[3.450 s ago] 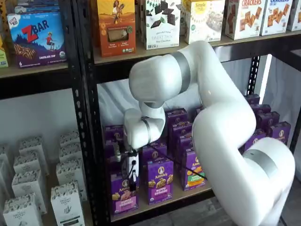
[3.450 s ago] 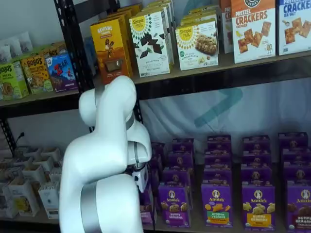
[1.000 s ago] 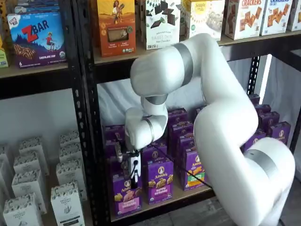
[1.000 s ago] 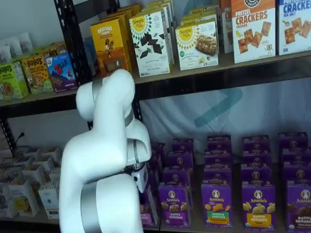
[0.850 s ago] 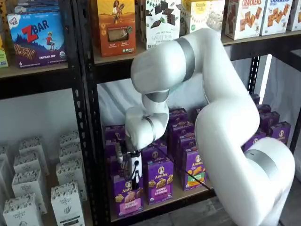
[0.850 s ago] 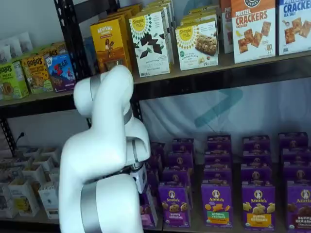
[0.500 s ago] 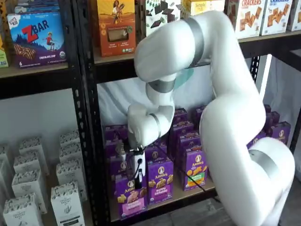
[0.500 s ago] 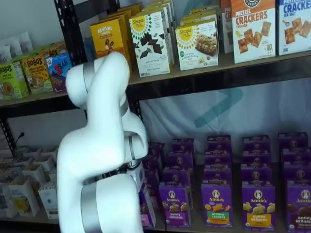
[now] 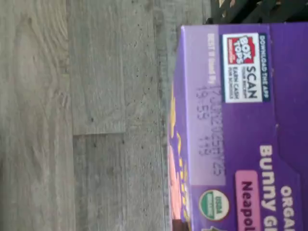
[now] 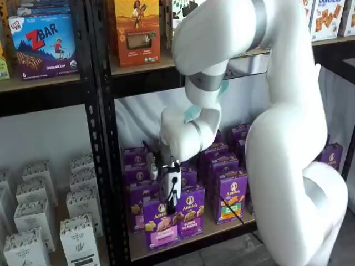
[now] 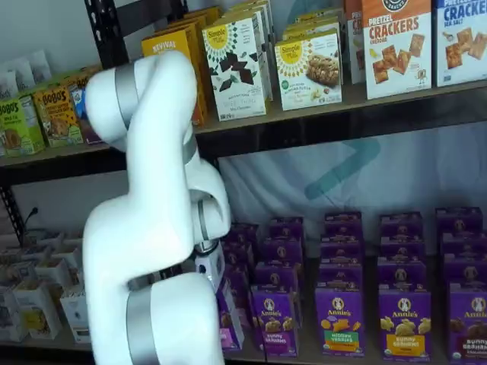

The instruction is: Pick up the purple box with a pink patch in the middle, on the bottom shelf, the first box from the left

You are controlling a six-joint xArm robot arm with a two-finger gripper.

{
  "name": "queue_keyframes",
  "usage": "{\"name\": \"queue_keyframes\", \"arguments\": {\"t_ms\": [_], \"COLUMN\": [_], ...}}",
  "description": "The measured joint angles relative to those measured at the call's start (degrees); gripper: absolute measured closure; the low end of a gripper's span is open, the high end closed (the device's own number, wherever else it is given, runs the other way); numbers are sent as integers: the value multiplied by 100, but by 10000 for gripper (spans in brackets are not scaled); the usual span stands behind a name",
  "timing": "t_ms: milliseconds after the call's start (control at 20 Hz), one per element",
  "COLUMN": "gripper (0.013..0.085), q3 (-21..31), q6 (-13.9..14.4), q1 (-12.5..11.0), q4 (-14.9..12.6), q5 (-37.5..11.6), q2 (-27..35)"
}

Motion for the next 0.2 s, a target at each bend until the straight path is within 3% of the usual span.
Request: {"name": "queue_keyframes", "arguments": {"t_ms": [200], "gripper": [650], "q3": [381], "q6": [-191], "q1": [-71], "q4": [130], "q5": [89], "q2": [-485]}}
